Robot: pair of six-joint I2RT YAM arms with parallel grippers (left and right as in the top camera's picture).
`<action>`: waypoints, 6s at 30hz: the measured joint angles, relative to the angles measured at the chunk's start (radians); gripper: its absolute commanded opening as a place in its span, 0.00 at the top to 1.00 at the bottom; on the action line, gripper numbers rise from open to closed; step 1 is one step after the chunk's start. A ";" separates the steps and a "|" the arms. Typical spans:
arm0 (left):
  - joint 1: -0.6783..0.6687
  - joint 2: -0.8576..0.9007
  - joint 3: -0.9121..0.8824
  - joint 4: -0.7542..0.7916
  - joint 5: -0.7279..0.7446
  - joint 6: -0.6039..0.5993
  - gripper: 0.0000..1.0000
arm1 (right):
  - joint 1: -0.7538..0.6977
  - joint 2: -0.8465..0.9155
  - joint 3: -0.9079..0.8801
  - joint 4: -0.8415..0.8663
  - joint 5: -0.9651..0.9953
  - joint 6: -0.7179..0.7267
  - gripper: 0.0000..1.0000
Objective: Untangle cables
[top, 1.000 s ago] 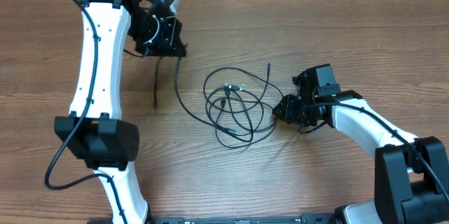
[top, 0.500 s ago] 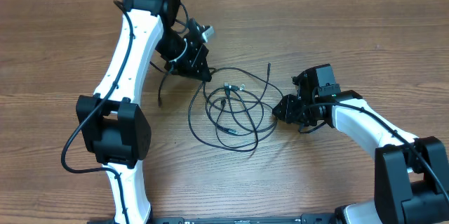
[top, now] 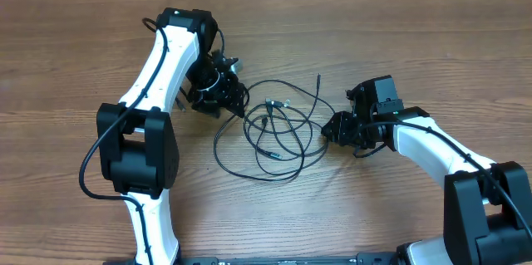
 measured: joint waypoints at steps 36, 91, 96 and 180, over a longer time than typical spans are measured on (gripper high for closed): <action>-0.196 0.000 -0.014 0.443 0.048 -0.105 0.00 | 0.000 0.000 -0.001 0.041 0.087 0.053 0.00; -0.340 0.000 -0.014 0.485 0.059 -0.352 0.96 | -0.065 0.000 0.032 -0.076 -0.007 0.059 0.00; -0.386 0.000 -0.014 0.447 -0.049 -0.462 0.95 | -0.065 0.000 0.032 -0.076 -0.008 0.059 0.00; -0.539 0.004 -0.105 0.446 -0.359 -1.051 0.96 | -0.066 0.000 0.032 -0.082 -0.029 0.062 0.00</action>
